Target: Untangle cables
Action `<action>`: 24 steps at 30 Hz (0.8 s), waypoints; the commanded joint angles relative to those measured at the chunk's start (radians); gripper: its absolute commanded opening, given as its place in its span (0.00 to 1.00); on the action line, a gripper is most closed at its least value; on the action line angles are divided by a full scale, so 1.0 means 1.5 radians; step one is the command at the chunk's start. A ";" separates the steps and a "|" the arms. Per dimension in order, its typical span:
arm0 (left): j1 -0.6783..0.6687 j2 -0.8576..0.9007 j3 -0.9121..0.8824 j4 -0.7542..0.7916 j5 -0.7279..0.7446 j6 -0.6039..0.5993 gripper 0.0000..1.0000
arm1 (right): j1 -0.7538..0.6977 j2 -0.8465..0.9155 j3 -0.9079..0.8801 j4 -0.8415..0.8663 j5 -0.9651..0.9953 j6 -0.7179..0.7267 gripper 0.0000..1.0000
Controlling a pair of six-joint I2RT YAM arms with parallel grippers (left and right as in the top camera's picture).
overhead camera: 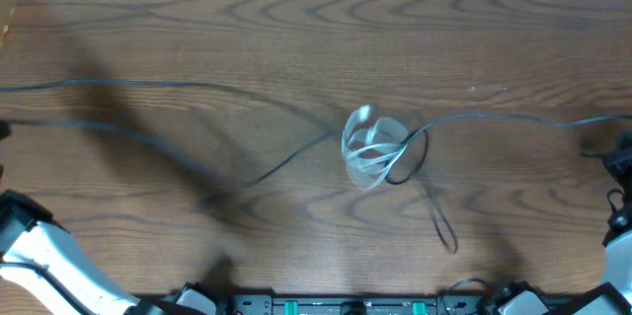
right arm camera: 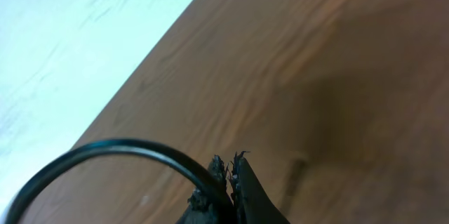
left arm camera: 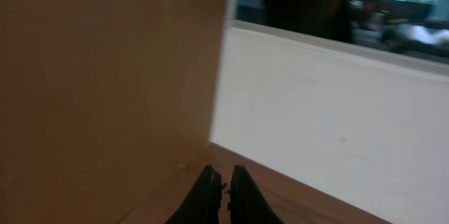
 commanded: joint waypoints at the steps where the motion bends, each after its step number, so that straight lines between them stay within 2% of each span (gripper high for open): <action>1: 0.029 0.002 0.010 0.003 -0.047 0.012 0.08 | -0.041 -0.009 0.003 -0.006 0.003 -0.035 0.01; 8: 0.034 0.008 0.010 -0.028 -0.047 0.011 0.08 | -0.058 -0.009 0.003 -0.005 -0.020 -0.028 0.01; 19: 0.023 0.038 0.010 -0.031 0.160 0.006 0.08 | -0.026 -0.009 0.003 -0.004 -0.108 -0.025 0.01; 24: -0.014 0.038 0.010 -0.032 0.193 0.006 0.08 | -0.007 -0.009 0.003 -0.004 -0.110 -0.025 0.01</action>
